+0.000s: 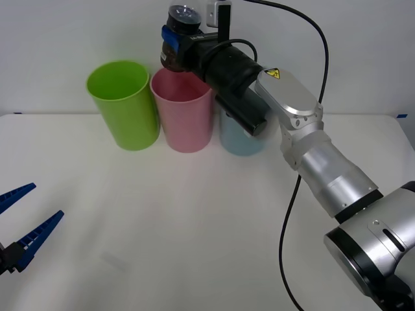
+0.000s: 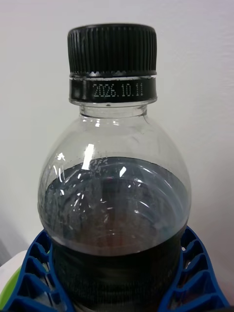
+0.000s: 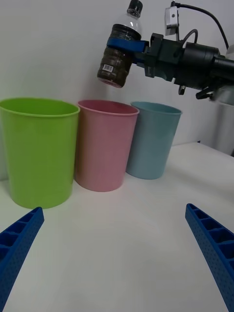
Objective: Grasp the object on the table and drop it into the matching bin: aluminum can to the light blue bin, PET bottle to the pink bin.
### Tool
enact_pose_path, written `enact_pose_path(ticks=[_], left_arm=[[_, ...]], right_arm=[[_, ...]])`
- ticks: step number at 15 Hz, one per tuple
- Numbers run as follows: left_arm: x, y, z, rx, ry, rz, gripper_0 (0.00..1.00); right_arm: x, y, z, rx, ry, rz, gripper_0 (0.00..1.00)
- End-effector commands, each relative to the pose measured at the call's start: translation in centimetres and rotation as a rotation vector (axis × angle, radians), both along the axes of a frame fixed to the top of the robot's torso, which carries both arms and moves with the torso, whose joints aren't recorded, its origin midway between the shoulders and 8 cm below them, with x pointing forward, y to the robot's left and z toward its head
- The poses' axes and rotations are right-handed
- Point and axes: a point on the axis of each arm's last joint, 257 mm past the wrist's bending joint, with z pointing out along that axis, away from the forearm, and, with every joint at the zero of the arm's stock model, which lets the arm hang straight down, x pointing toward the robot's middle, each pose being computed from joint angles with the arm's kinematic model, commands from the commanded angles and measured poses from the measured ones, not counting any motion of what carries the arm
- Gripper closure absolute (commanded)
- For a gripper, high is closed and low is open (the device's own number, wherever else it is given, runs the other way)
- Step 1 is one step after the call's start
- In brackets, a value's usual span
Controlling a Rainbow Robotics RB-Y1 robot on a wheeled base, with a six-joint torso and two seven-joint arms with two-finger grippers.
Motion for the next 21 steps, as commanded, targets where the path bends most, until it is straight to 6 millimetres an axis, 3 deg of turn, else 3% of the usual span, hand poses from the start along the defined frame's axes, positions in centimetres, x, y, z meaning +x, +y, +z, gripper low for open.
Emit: enact_pose_path(ticks=[1, 2, 3, 4, 15, 21], left_arm=[[0.0, 0.0, 0.0, 0.0, 0.0, 0.0, 0.0], [0.0, 0.0, 0.0, 0.0, 0.0, 0.0, 0.0], [0.0, 0.0, 0.0, 0.0, 0.0, 0.0, 0.0], [0.0, 0.0, 0.0, 0.0, 0.0, 0.0, 0.0], [0.0, 0.0, 0.0, 0.0, 0.0, 0.0, 0.0], [0.0, 0.0, 0.0, 0.0, 0.0, 0.0, 0.0]], right_arm=[[-0.1, 0.1, -0.2, -0.004, 0.001, 0.002, 0.84], [-0.1, 0.2, -0.1, -0.005, 0.0, 0.004, 0.61], [-0.1, 0.2, -0.2, -0.007, -0.001, 0.002, 0.15], [-0.1, 0.2, -0.1, -0.008, -0.004, 0.001, 0.0], [-0.9, -1.1, -0.7, -0.042, -0.002, 0.075, 0.0], [-4.3, -4.7, -1.8, -0.044, -0.033, 0.098, 0.0]])
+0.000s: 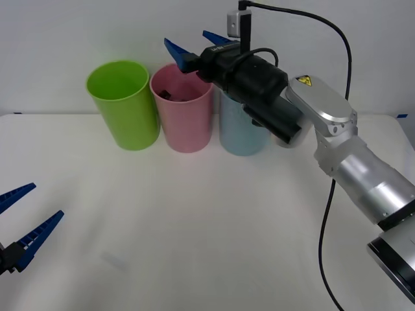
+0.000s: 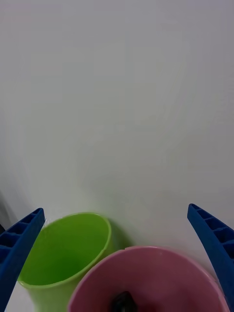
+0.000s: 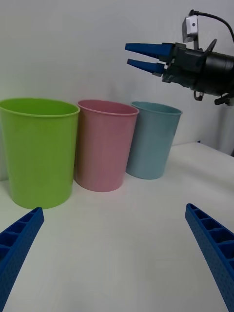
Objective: Grasp the object on the table and drop it into the matching bin: aluminum can to the light blue bin, PET bottle to the pink bin.
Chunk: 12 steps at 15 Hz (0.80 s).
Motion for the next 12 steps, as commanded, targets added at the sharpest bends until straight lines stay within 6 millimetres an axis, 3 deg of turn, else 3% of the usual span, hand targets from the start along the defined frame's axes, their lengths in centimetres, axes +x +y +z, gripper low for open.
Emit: enact_pose_path(ticks=[1, 6, 8, 12], left_arm=[[0.0, 0.0, 0.0, 0.0, 0.0, 0.0, 0.0], [0.0, 0.0, 0.0, 0.0, 0.0, 0.0, 0.0], [0.0, 0.0, 0.0, 0.0, 0.0, 0.0, 0.0], [0.0, 0.0, 0.0, 0.0, 0.0, 0.0, 0.0]], right_arm=[[-2.2, -1.9, -0.9, -0.006, -0.019, 0.012, 0.0], [-6.5, -6.6, -3.8, -0.034, -0.035, 0.003, 0.0], [-8.5, -8.6, -5.7, -0.063, -0.04, -0.001, 0.0], [-10.7, -12.6, -9.6, -0.163, -0.091, -0.027, 0.0]])
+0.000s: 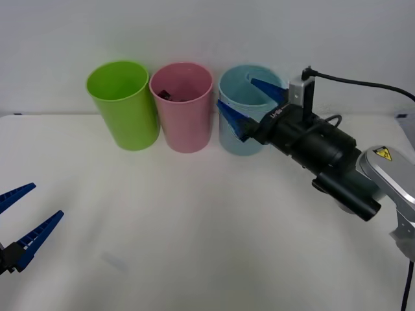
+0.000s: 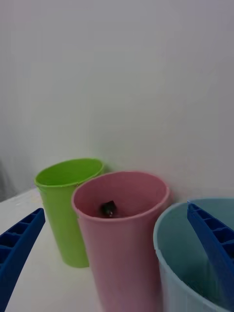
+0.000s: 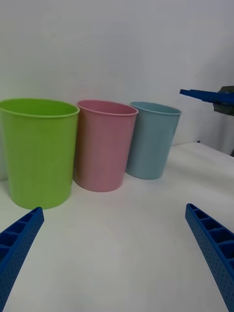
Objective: Grasp the object on the table and drop it into the matching bin: aluminum can to the light blue bin, PET bottle to the pink bin.
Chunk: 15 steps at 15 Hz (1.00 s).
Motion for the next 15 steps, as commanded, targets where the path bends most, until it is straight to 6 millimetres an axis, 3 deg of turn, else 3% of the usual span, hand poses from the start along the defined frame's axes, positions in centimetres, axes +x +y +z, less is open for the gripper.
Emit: enact_pose_path(ticks=[1, 9, 15], left_arm=[[0.0, 0.0, 0.0, 0.0, 0.0, 0.0, 0.0], [0.0, 0.0, 0.0, 0.0, 0.0, 0.0, 0.0], [0.0, 0.0, 0.0, 0.0, 0.0, 0.0, 0.0]], right_arm=[[-1.4, -2.5, -2.5, -0.053, -0.018, -0.007, 0.0], [-7.3, -10.4, -9.9, -0.118, 0.036, -0.037, 0.0], [-12.5, -14.7, -11.9, -0.187, 0.033, 0.013, 0.0]])
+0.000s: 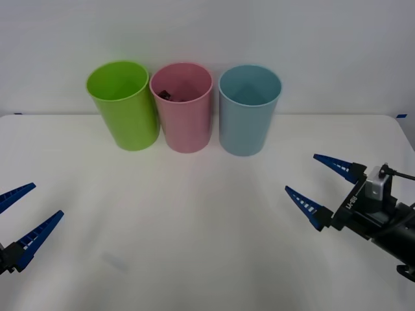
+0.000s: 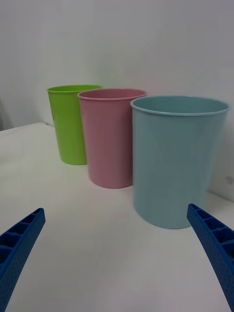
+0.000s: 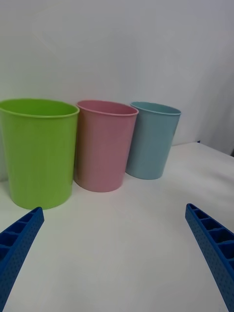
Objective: Grasp the object on the table and drop it into the matching bin: aluminum can to the light blue bin, PET bottle to the pink bin.
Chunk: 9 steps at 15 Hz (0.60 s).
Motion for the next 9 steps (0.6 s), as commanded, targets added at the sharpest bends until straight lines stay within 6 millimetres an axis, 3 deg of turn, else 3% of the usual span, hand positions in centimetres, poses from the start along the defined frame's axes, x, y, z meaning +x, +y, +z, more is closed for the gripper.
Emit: enact_pose_path(ticks=[1, 9], left_arm=[[0.0, 0.0, 0.0, 0.0, 0.0, 0.0, 0.0], [0.0, 0.0, 0.0, 0.0, 0.0, 0.0, 0.0]], right_arm=[[-2.2, -1.5, -0.5, -0.03, 0.005, 0.033, 0.0], [-8.4, -5.8, -2.6, -0.124, 0.079, 0.109, 0.0]])
